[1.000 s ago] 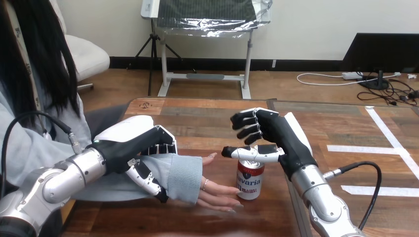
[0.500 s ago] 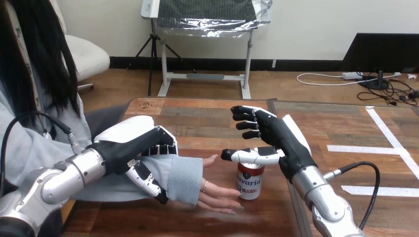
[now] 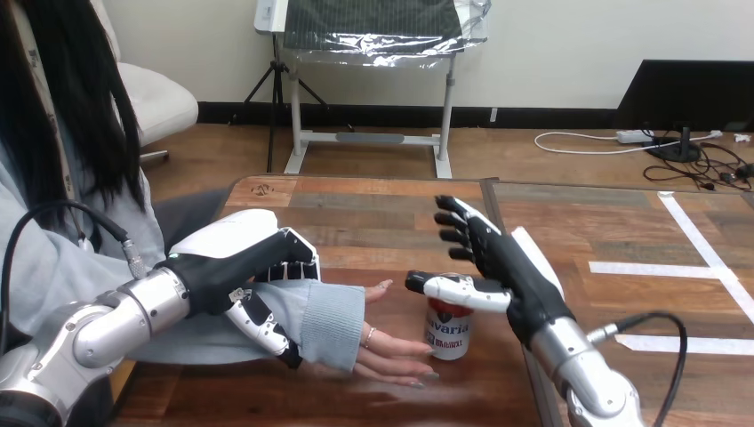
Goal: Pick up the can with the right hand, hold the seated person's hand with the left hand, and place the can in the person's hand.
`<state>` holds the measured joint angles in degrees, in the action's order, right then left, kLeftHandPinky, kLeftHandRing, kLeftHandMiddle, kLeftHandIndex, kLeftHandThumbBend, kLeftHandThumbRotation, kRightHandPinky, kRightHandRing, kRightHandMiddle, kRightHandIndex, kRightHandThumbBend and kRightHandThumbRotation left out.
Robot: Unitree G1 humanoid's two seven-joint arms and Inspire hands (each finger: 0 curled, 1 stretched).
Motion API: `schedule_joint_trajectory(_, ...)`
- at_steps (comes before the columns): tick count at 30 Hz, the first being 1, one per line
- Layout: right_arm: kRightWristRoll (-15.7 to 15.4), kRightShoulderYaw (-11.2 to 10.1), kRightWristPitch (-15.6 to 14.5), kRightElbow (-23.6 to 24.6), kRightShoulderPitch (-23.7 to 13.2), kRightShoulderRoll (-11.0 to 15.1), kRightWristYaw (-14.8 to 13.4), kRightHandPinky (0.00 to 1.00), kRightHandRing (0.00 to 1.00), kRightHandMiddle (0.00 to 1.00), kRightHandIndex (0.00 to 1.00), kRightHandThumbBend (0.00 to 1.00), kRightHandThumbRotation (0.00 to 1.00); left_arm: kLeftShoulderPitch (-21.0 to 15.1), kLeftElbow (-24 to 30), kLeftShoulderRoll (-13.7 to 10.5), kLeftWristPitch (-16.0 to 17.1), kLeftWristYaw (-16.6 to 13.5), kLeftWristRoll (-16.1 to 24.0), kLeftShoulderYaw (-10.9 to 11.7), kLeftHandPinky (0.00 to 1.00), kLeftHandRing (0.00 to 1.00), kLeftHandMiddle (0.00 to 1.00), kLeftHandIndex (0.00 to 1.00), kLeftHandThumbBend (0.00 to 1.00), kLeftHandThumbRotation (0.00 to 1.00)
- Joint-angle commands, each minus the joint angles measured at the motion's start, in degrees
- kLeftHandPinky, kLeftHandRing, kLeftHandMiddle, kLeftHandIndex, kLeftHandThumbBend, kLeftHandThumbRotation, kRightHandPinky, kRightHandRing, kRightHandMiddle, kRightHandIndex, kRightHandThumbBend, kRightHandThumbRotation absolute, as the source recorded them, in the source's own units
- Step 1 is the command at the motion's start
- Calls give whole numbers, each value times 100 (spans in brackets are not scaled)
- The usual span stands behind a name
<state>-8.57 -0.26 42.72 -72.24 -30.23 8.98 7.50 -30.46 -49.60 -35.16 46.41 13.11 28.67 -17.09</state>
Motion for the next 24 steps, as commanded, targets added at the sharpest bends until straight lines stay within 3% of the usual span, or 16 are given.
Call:
schedule_joint_trajectory(1, 132, -114, -53, 21, -104, 56, 38, 89, 90, 91, 95, 100, 44, -648, 218, 113, 193, -62, -291, 197, 26, 32, 39, 42, 92, 0)
schedule_joint_trajectory(12, 163, -138, -109, 10, 0, 38, 49, 94, 91, 91, 95, 100, 45, -667, 150, 101, 246, -65, -294, 195, 26, 31, 39, 41, 92, 0)
schedule_joint_trajectory(24, 135, -109, -91, 27, 93, 34, -3, 91, 90, 89, 93, 100, 45, -661, 177, 84, 252, -69, -291, 201, 27, 32, 39, 42, 93, 0)
